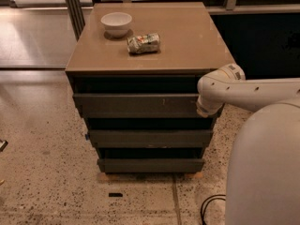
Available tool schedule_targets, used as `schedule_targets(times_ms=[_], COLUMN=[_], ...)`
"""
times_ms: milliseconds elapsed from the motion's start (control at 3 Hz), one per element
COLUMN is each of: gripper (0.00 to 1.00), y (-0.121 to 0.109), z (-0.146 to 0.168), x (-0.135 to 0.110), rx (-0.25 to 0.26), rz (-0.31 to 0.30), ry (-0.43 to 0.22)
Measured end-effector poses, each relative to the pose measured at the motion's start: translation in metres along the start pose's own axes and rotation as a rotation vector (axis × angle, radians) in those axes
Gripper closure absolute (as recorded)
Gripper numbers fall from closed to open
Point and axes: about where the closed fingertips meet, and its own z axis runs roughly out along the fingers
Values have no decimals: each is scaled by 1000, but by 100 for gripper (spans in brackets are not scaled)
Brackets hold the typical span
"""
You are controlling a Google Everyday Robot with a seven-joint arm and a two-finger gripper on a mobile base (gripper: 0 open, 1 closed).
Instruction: Close top drawer
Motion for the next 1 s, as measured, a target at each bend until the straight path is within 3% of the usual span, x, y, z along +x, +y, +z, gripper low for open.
schedule_targets(times_ms=[333,1000], gripper=[100,100], y=[-18,-20], z=[2,3], x=[14,23], rx=[40,31], rz=[64,85], ry=[20,2])
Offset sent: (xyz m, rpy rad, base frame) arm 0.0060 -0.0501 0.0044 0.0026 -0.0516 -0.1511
